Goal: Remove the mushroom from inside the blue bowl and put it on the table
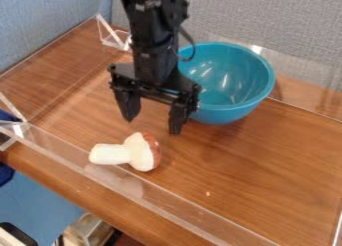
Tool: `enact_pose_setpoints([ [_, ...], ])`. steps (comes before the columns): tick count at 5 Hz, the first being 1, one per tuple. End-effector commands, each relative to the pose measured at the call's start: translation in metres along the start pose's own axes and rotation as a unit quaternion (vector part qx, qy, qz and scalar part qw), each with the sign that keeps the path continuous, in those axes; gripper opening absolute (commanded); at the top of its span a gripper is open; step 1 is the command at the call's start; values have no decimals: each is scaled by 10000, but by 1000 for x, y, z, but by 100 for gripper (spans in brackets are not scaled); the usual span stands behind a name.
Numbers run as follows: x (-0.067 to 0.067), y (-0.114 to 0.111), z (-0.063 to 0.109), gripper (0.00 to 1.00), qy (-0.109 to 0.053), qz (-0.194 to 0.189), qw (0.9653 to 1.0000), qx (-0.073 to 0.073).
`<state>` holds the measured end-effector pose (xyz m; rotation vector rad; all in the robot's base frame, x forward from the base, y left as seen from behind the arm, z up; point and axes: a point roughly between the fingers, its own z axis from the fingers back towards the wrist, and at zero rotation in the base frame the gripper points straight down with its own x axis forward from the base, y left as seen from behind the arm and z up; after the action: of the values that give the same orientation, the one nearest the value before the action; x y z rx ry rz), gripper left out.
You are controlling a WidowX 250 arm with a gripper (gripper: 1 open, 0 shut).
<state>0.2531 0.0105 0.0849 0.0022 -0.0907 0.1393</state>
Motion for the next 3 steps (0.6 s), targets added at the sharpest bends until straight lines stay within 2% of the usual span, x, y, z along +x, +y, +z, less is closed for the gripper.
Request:
enact_pose_setpoints([
  [1,3,1,9,100,-250,83,9997,7],
  [2,4,-1,34,100,-357,-82,9993,-27],
  [3,4,-6,67,100,-501,-284,9983,-37],
])
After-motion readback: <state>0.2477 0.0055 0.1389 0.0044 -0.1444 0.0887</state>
